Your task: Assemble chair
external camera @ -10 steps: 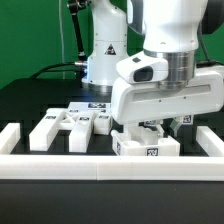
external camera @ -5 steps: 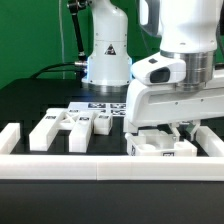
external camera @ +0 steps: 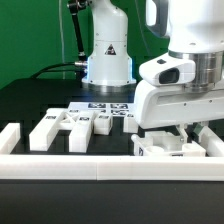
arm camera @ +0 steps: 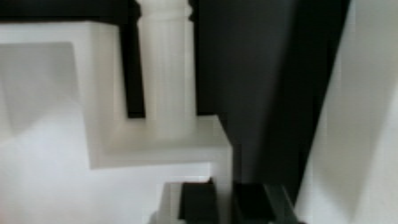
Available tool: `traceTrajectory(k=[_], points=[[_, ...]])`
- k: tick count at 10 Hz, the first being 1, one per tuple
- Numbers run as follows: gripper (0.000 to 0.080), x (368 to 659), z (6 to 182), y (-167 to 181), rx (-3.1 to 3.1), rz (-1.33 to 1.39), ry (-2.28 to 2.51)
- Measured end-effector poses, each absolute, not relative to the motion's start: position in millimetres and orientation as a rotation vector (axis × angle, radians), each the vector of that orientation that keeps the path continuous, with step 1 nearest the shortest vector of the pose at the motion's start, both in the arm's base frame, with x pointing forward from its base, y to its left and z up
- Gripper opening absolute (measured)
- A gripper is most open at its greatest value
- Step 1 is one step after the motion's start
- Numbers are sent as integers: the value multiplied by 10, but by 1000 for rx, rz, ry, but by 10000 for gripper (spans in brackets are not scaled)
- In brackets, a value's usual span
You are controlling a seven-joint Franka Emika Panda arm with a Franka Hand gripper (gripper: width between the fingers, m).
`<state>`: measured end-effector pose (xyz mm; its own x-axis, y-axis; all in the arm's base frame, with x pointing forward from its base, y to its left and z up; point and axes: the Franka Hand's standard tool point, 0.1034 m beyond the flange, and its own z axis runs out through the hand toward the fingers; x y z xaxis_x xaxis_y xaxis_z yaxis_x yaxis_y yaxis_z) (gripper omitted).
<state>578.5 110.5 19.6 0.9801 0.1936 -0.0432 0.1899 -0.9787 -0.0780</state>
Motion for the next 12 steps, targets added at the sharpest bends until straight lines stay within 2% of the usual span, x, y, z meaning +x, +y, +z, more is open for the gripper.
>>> traceTrajectory(k=[1, 3, 4, 5, 6, 10, 12], points=[[117, 5783, 195, 1106, -3053, 78, -296], [419, 5784, 203, 1109, -3053, 77, -297], [419, 5792, 227, 1056, -3060, 77, -293], [563, 5804, 259, 1016, -3064, 72, -295], [623, 5809, 323, 998, -3059, 60, -342], [648, 5704, 676, 878, -3053, 45, -433], [649, 5480, 775, 721, -3056, 61, -447]])
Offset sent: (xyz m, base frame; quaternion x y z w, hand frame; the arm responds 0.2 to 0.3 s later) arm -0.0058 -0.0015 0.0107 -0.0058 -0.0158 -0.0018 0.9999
